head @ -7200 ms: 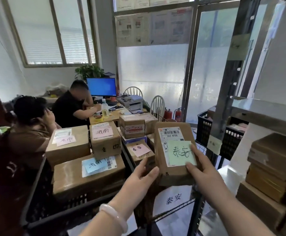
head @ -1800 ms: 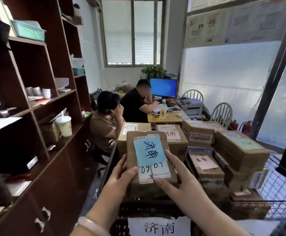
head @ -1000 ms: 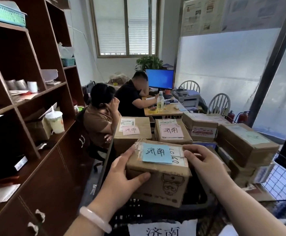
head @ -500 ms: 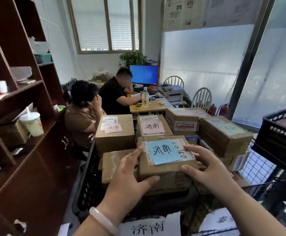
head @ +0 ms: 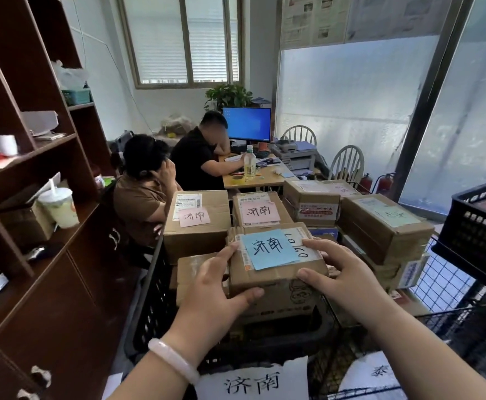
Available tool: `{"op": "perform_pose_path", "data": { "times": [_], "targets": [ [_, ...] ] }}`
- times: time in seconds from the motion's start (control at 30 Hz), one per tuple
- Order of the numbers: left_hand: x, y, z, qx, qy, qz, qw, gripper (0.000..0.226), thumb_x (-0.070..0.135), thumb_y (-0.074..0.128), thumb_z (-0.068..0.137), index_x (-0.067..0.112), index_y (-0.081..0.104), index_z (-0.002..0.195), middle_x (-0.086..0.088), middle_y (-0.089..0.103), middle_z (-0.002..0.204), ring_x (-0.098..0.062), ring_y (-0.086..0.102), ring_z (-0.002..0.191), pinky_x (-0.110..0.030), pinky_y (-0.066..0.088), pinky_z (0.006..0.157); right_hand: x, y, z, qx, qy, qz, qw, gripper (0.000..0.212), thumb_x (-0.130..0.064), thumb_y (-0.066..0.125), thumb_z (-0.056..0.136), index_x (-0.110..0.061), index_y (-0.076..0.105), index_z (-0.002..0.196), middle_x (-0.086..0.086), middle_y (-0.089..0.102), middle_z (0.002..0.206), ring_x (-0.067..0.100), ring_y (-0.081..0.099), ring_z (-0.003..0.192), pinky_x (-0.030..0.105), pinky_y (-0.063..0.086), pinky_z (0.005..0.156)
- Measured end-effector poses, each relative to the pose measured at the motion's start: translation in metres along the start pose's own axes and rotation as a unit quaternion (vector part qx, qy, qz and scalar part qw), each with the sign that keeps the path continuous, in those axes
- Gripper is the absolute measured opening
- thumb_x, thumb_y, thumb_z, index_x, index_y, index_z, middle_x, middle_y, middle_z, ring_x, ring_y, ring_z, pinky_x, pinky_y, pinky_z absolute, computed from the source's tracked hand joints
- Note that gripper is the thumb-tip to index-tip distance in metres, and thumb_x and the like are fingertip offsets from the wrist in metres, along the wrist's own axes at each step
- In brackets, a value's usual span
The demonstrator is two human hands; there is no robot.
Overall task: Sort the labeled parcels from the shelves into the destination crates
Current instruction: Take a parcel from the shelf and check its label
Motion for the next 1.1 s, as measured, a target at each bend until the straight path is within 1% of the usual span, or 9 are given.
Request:
{"op": "perform_pose_path", "data": {
  "times": [0.1,0.23,0.37,0.5,0.7,0.8,0.87,0.93,1.1],
  "targets": [
    [0.001,-0.001,0.007,0.002,-0.004,0.012,1.000,0.080,0.052,0.079,0.075,0.062,0.029,0.137,0.018,0.037,0.132,-0.010,0.040,0.129,-0.035,0.040,0.109,-0.001,0.003,0.003,0.007,0.007,0.002,1.000,0.075,-0.089,0.061,0.053,-0.064,0.049,0.122,-0.021,0.047,0.129,0.012,0.048,0.121,0.044,0.046,0.102],
    [0.011,-0.008,0.010,0.012,-0.004,0.027,1.000,0.081,0.057,0.074,0.076,0.054,0.030,0.144,0.021,0.035,0.126,-0.012,0.037,0.132,-0.043,0.039,0.112,-0.011,0.001,0.006,0.031,0.008,0.012,0.999,0.072,-0.079,0.063,0.058,-0.056,0.053,0.126,-0.016,0.051,0.131,0.010,0.052,0.119,0.041,0.048,0.100],
    [0.019,-0.017,-0.003,0.012,-0.004,0.028,1.000,0.091,0.083,0.061,0.059,0.059,0.032,0.142,0.026,0.039,0.123,-0.014,0.047,0.128,-0.043,0.045,0.107,-0.018,-0.008,-0.004,0.031,-0.001,0.036,0.999,0.067,-0.081,0.065,0.057,-0.059,0.056,0.120,-0.019,0.054,0.123,0.005,0.057,0.111,0.027,0.058,0.081],
    [0.018,-0.021,-0.016,-0.002,-0.025,0.043,0.999,0.103,0.102,0.045,0.046,0.063,0.030,0.140,0.017,0.046,0.132,-0.013,0.055,0.117,-0.035,0.051,0.099,-0.017,-0.008,-0.015,0.013,0.000,0.038,0.999,0.063,-0.084,0.063,0.057,-0.061,0.058,0.115,-0.022,0.055,0.119,-0.006,0.058,0.100,0.012,0.053,0.067],
    [0.017,-0.012,-0.009,-0.014,-0.048,0.050,0.998,0.100,0.087,0.052,0.055,0.050,0.035,0.145,0.012,0.043,0.136,-0.012,0.046,0.123,-0.034,0.044,0.105,-0.010,0.003,-0.011,-0.014,0.045,0.062,0.997,0.051,-0.073,0.062,0.062,-0.060,0.059,0.112,-0.017,0.058,0.115,-0.006,0.063,0.090,0.013,0.053,0.062],
    [0.015,-0.007,-0.004,-0.018,-0.050,0.042,0.998,0.095,0.083,0.056,0.058,0.050,0.035,0.145,0.013,0.041,0.131,-0.006,0.046,0.115,-0.021,0.045,0.092,-0.007,0.001,-0.005,-0.005,0.056,0.063,0.996,0.059,-0.078,0.060,0.058,-0.057,0.060,0.113,-0.011,0.059,0.116,0.004,0.065,0.092,0.014,0.054,0.063],
    [0.015,-0.005,-0.003,-0.021,-0.048,0.030,0.998,0.092,0.080,0.058,0.061,0.051,0.035,0.144,0.016,0.039,0.127,0.006,0.045,0.100,-0.005,0.041,0.073,-0.005,0.003,-0.003,-0.007,0.061,0.063,0.996,0.066,-0.081,0.058,0.057,-0.053,0.060,0.116,-0.008,0.058,0.118,0.007,0.063,0.098,0.016,0.055,0.064],
    [0.013,-0.003,-0.003,-0.021,-0.045,0.014,0.999,0.089,0.077,0.060,0.063,0.050,0.037,0.144,0.016,0.038,0.125,0.014,0.042,0.091,-0.001,0.039,0.061,-0.003,0.005,-0.002,-0.011,0.066,0.064,0.996,0.067,-0.080,0.058,0.057,-0.051,0.060,0.118,-0.010,0.060,0.117,0.006,0.063,0.098,0.017,0.055,0.066],
    [0.007,0.002,-0.008,-0.017,-0.045,-0.032,0.998,0.085,0.069,0.066,0.067,0.051,0.034,0.144,0.016,0.037,0.128,0.013,0.041,0.098,0.005,0.038,0.063,-0.004,0.010,-0.003,-0.018,0.066,0.075,0.995,0.060,-0.075,0.060,0.062,-0.055,0.057,0.118,-0.016,0.060,0.115,0.001,0.063,0.094,0.014,0.053,0.066]
  ]
}}
Point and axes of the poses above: each hand's wrist, its own z-axis towards the middle knuckle, its own y-axis out of the palm, x = y × z, the point moved 6 cm from there along z, towards the middle knuckle
